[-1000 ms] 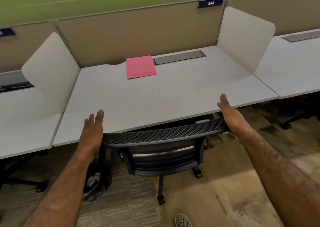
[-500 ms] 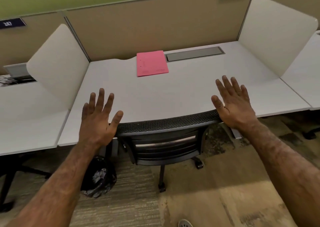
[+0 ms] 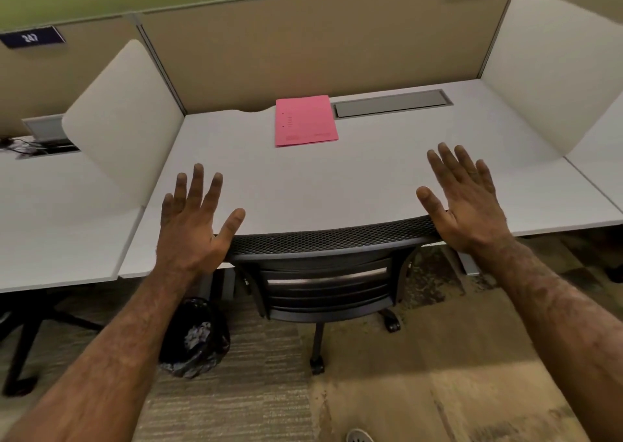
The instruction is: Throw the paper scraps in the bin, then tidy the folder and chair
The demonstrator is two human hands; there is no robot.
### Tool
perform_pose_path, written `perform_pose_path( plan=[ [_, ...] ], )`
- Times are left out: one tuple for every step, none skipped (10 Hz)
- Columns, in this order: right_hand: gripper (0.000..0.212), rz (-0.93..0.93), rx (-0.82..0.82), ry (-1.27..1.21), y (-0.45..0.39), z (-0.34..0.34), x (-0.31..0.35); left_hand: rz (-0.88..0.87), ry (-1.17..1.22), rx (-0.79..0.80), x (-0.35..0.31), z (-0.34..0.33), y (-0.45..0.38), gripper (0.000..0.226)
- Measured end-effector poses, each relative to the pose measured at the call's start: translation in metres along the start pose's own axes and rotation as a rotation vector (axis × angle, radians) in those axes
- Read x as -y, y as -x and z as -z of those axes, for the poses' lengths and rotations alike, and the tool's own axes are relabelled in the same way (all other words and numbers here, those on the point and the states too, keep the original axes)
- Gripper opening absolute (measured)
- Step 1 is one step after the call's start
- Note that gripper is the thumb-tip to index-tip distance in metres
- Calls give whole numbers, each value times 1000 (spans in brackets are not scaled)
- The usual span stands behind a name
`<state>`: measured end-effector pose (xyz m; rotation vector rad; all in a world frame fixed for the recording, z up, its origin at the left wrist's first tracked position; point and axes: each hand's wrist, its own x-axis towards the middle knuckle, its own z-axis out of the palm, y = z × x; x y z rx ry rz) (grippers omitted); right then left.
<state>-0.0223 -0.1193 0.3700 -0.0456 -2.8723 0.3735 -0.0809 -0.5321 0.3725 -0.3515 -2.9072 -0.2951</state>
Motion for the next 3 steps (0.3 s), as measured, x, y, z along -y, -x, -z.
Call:
perform_pose_path(
  plan=[
    [94, -4, 15, 12, 2, 2, 2, 12, -17, 30, 1, 0, 2, 86],
    [96, 8, 37, 30, 3, 3, 4, 52, -36, 122, 2, 3, 4, 93],
    [98, 37, 93, 56, 6, 8, 6, 79, -28, 235, -4, 7, 7, 102]
  ],
)
